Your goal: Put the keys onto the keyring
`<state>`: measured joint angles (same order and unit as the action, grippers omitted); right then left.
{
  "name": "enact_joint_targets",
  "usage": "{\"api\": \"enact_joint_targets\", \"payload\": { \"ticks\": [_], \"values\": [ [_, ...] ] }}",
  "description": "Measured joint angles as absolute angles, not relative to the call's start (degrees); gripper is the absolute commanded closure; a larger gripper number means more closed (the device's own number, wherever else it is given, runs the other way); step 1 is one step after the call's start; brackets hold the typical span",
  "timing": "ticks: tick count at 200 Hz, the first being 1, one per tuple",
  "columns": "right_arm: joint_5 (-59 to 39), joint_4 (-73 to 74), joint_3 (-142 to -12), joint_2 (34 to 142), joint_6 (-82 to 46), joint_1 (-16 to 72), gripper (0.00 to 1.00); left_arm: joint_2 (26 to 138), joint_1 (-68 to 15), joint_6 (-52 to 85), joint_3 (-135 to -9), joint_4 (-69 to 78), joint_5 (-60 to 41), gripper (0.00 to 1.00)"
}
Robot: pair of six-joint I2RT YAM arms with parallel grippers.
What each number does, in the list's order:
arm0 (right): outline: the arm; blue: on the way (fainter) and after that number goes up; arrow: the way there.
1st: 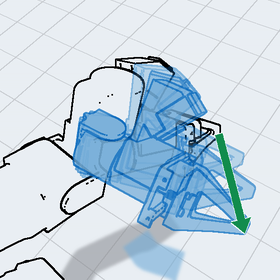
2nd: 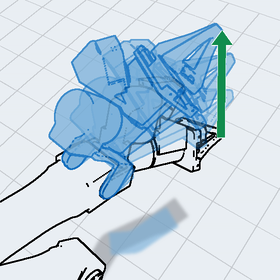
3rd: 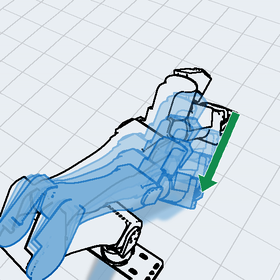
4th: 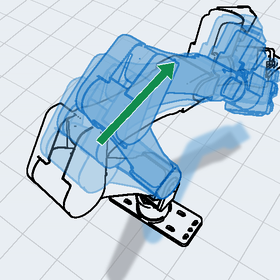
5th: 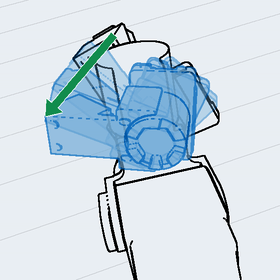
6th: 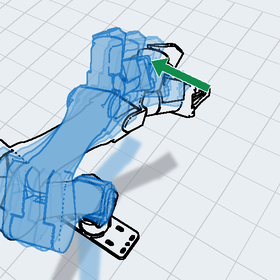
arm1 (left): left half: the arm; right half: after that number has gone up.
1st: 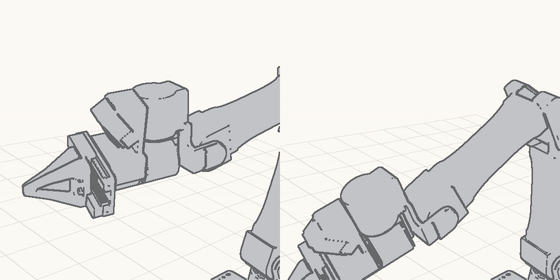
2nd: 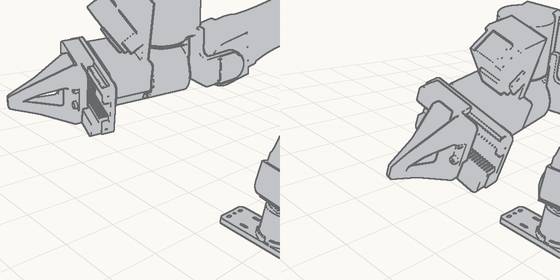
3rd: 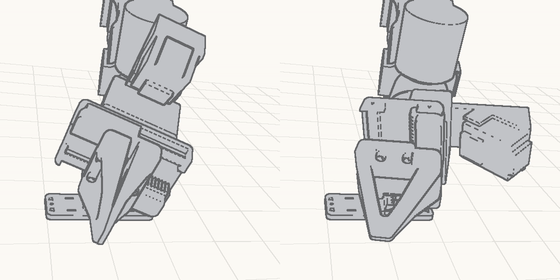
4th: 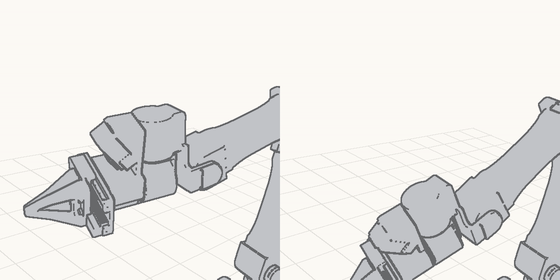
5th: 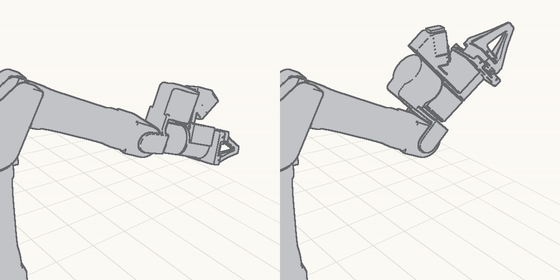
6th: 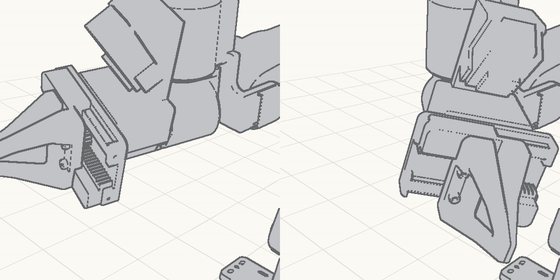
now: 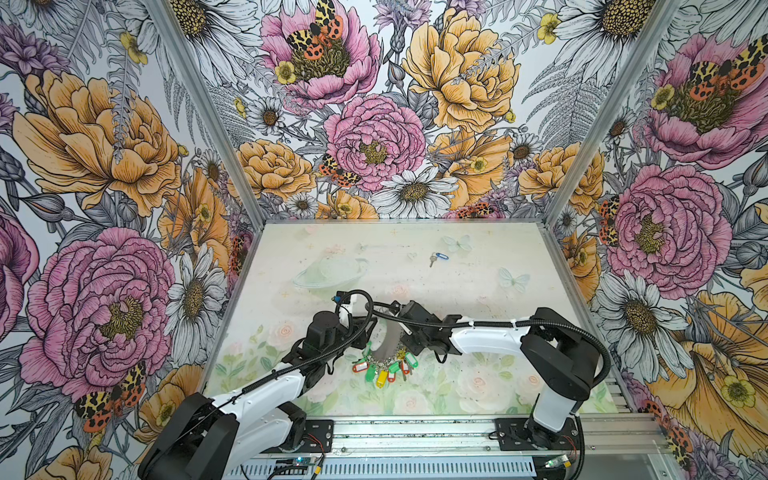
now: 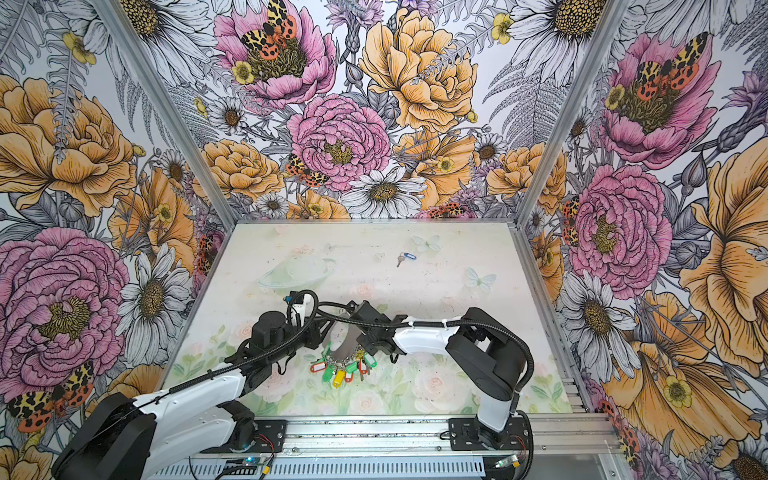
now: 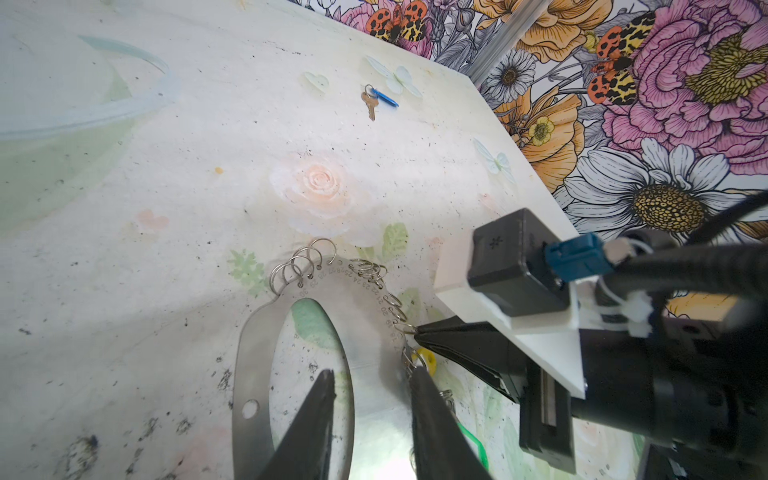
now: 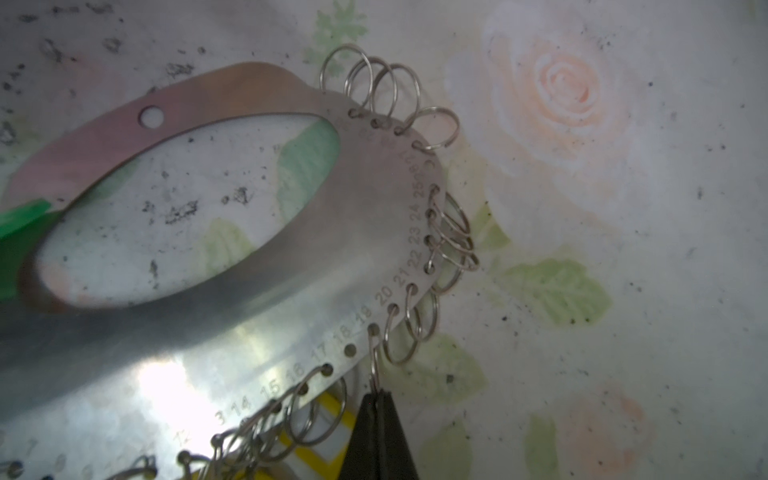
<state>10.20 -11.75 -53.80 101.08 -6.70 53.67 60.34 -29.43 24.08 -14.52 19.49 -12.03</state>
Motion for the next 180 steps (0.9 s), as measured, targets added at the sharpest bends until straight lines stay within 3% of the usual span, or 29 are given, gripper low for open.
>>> {"api": "enact_joint_targets", "payload": {
  "ticks": [109,180],
  "values": [
    [8.73,-9.96,-52.86,101.03,-4.58,53.67,0.82,60.36,-29.06,24.08,-14.52,19.49,-12.45,0.67],
    [9.50,-8.93,-53.10,101.06,-4.14,53.67,0.87,60.36,-28.99,24.08,-14.52,19.49,-12.49,0.67]
  ]
}}
